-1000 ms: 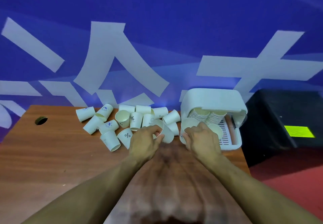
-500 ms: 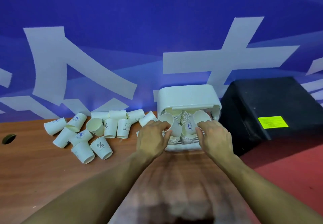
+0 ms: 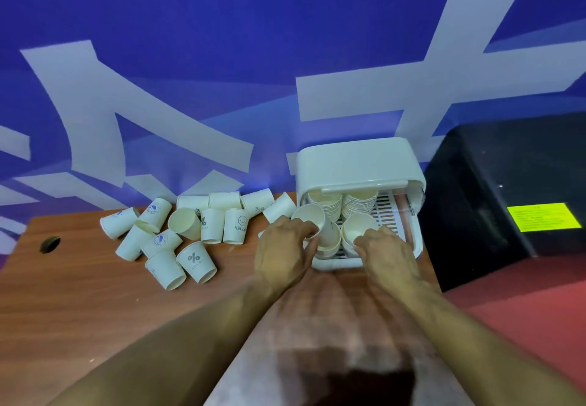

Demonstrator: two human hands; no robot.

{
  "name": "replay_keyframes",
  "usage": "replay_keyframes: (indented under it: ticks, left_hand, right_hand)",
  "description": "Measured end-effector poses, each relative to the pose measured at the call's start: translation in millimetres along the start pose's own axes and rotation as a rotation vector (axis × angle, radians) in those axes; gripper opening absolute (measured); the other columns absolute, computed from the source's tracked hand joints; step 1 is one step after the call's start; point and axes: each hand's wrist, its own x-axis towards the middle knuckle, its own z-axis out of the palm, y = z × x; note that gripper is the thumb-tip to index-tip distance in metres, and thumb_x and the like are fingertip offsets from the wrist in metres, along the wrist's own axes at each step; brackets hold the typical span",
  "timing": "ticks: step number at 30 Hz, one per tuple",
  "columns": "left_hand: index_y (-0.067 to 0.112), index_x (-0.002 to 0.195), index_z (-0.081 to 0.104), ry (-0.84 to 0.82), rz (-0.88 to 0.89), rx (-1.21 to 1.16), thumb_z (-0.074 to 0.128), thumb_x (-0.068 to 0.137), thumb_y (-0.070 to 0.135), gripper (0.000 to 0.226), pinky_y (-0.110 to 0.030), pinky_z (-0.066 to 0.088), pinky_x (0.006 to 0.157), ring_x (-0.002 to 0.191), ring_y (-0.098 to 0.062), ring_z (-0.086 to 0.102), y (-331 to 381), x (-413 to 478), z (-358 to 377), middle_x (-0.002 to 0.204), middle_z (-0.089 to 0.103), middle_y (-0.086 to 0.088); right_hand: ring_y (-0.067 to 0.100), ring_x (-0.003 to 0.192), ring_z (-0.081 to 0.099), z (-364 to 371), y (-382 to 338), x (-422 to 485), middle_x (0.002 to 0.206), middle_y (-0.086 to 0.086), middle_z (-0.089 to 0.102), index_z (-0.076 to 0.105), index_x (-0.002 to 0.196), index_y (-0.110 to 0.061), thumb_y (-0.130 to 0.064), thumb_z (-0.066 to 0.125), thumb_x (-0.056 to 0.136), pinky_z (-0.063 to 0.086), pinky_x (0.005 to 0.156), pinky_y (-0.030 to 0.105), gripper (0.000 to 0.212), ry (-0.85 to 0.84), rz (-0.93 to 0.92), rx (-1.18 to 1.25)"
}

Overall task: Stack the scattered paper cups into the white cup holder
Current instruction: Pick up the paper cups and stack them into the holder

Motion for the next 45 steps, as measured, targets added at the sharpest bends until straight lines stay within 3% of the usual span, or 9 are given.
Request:
replay_keyframes:
  ticks: [4, 9, 16, 20, 29, 35, 38, 42, 45]
  left_hand:
    - [0.030, 0.093, 0.070, -0.016, 0.007, 0.011, 0.062, 0.085, 0.038, 0.013, -0.032, 0.047, 0.064, 0.082, -0.017, 0.055, -3, 2, 3, 0.085, 0.068, 0.010]
    - [0.030, 0.092, 0.071, -0.054, 0.054, 0.049, 0.060, 0.085, 0.035, 0.014, -0.030, 0.043, 0.061, 0.080, -0.017, 0.052, 1, 5, 8, 0.079, 0.066, 0.008]
    - [0.026, 0.090, 0.074, -0.145, 0.117, 0.164, 0.056, 0.088, 0.034, 0.019, -0.034, 0.046, 0.064, 0.082, -0.022, 0.054, 7, 12, 20, 0.079, 0.067, 0.004]
    - [0.024, 0.090, 0.074, -0.211, 0.110, 0.165, 0.054, 0.091, 0.034, 0.023, -0.033, 0.045, 0.068, 0.086, -0.024, 0.055, 9, 16, 25, 0.081, 0.069, 0.002]
    - [0.027, 0.098, 0.076, -0.301, 0.026, 0.078, 0.056, 0.094, 0.038, 0.023, -0.033, 0.050, 0.076, 0.096, -0.023, 0.059, 6, 22, 45, 0.092, 0.073, 0.000]
    - [0.031, 0.098, 0.075, -0.326, -0.002, 0.075, 0.057, 0.092, 0.038, 0.020, -0.029, 0.039, 0.069, 0.093, -0.023, 0.057, 6, 22, 52, 0.087, 0.071, -0.001]
    - [0.031, 0.101, 0.074, -0.338, -0.010, 0.068, 0.058, 0.092, 0.037, 0.019, -0.029, 0.040, 0.069, 0.097, -0.023, 0.057, 6, 21, 50, 0.092, 0.068, -0.002]
    - [0.030, 0.125, 0.063, -0.282, -0.018, -0.076, 0.066, 0.088, 0.039, 0.038, -0.029, 0.042, 0.093, 0.116, -0.018, 0.048, -5, 11, 46, 0.128, 0.057, 0.005]
    - [0.030, 0.124, 0.063, -0.194, -0.055, -0.172, 0.067, 0.087, 0.044, 0.039, -0.024, 0.038, 0.092, 0.116, -0.015, 0.046, -21, 0, 37, 0.129, 0.054, 0.010]
  right_hand:
    - [0.023, 0.076, 0.054, 2, -1, 1, 0.069, -0.002, 0.055, 0.063, 0.068, -0.016, -0.014, 0.066, 0.079, 0.024, 0.050, 0.025, 0.012, -0.037, -0.043, -0.026]
    - [0.020, 0.058, 0.050, 9, 0, 5, 0.055, -0.003, 0.048, 0.057, 0.052, -0.015, -0.010, 0.080, 0.060, 0.003, 0.048, 0.018, 0.025, 0.013, -0.032, 0.023]
    - [0.024, 0.060, 0.050, 18, 3, 5, 0.057, 0.001, 0.049, 0.057, 0.054, -0.011, -0.009, 0.066, 0.069, 0.024, 0.048, 0.024, 0.017, 0.083, -0.051, 0.111]
    - [0.023, 0.062, 0.051, 23, 4, 6, 0.059, 0.001, 0.052, 0.062, 0.058, -0.012, -0.008, 0.077, 0.068, 0.033, 0.044, 0.028, 0.018, 0.069, -0.029, 0.097]
    - [0.023, 0.060, 0.054, 25, 3, 8, 0.059, -0.001, 0.056, 0.066, 0.058, -0.014, -0.008, 0.079, 0.065, 0.028, 0.054, 0.020, 0.016, 0.104, -0.022, 0.103]
    - [0.021, 0.057, 0.051, 24, 3, 9, 0.056, -0.002, 0.052, 0.061, 0.053, -0.015, -0.020, 0.045, 0.074, 0.023, 0.052, 0.019, 0.027, 0.163, -0.055, 0.059]
    - [0.024, 0.058, 0.052, 26, 2, 10, 0.057, 0.000, 0.051, 0.058, 0.054, -0.014, -0.015, 0.052, 0.072, 0.024, 0.051, 0.022, 0.019, 0.142, -0.048, 0.023]
    - [0.027, 0.056, 0.051, 25, 0, 12, 0.057, 0.003, 0.051, 0.056, 0.054, -0.014, -0.006, 0.070, 0.068, 0.028, 0.051, 0.024, 0.021, 0.101, -0.067, -0.060]
    - [0.028, 0.056, 0.051, 25, -3, 10, 0.058, 0.004, 0.051, 0.056, 0.055, -0.013, 0.004, 0.078, 0.060, 0.035, 0.049, 0.025, 0.028, 0.042, -0.046, -0.082]
